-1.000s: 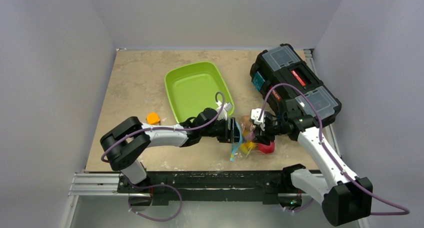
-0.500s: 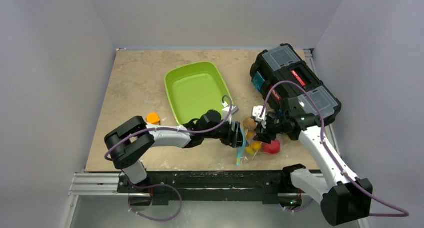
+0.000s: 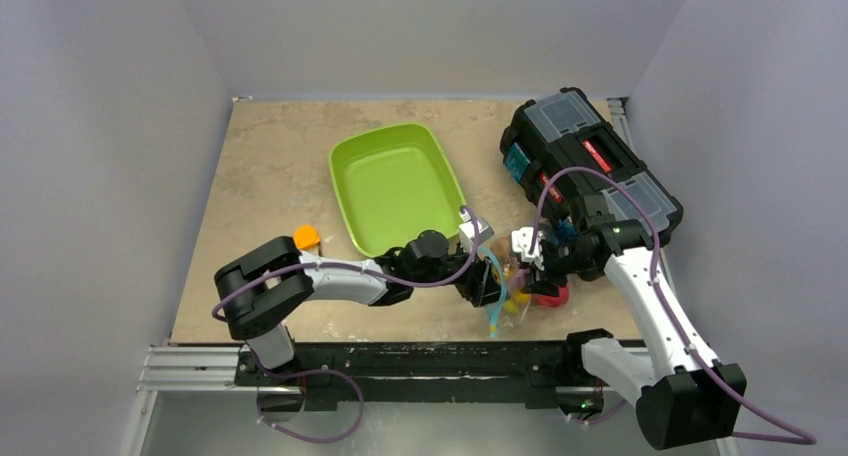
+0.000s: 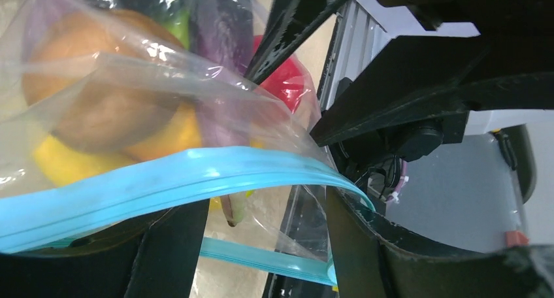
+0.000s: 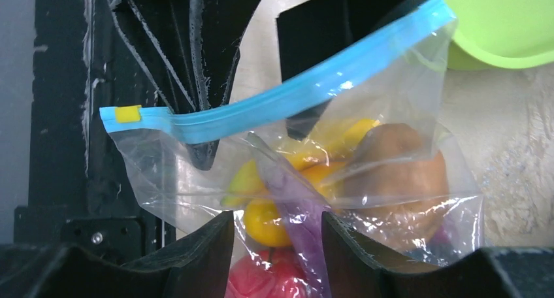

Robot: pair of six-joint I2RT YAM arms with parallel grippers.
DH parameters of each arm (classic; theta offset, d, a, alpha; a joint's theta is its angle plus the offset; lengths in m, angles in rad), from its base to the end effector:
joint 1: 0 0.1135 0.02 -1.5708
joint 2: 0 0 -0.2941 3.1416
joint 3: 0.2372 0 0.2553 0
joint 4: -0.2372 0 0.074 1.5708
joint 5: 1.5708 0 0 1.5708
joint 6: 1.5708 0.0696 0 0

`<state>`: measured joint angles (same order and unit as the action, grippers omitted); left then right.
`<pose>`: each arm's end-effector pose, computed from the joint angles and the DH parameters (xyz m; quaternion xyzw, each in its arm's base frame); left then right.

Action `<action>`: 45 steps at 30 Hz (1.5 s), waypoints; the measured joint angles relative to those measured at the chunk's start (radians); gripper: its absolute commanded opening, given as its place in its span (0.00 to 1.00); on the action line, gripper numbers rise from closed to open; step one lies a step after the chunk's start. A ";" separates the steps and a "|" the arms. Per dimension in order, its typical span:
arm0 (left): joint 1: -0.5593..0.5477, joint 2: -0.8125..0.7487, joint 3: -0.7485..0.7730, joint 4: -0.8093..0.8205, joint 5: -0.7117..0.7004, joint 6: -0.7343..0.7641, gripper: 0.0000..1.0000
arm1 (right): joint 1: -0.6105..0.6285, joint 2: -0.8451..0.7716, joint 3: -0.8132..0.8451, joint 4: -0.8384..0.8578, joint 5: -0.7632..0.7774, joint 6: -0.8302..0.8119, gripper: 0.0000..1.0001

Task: Open the zip-top bag and remove the fake food
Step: Pick up the fake vegetable from the zipper food storage bag.

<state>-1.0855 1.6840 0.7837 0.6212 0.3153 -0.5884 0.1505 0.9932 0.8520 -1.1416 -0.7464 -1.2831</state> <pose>0.1624 -0.3543 0.2099 0.2856 0.7412 -0.5254 0.3050 0.1403 0.0691 0.2644 -0.6449 0.6604 0.2328 0.3064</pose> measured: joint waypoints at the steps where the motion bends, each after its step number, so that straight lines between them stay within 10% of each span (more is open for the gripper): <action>1: -0.007 0.005 0.000 0.018 -0.006 0.015 0.65 | 0.000 0.002 0.000 -0.021 0.001 -0.032 0.51; 18: -0.082 0.085 -0.003 0.146 -0.084 0.190 0.64 | 0.000 0.019 0.020 -0.066 -0.093 -0.025 0.50; 35: -0.118 0.093 -0.055 0.256 -0.140 0.244 0.66 | 0.000 0.092 0.181 0.123 -0.145 0.631 0.73; 45: -0.127 0.095 -0.055 0.262 -0.170 0.268 0.66 | 0.054 0.116 0.181 0.182 -0.032 0.755 0.81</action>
<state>-1.2125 1.7786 0.7284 0.8829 0.1452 -0.3206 0.2043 1.1091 1.0328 -0.9592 -0.7780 -0.5285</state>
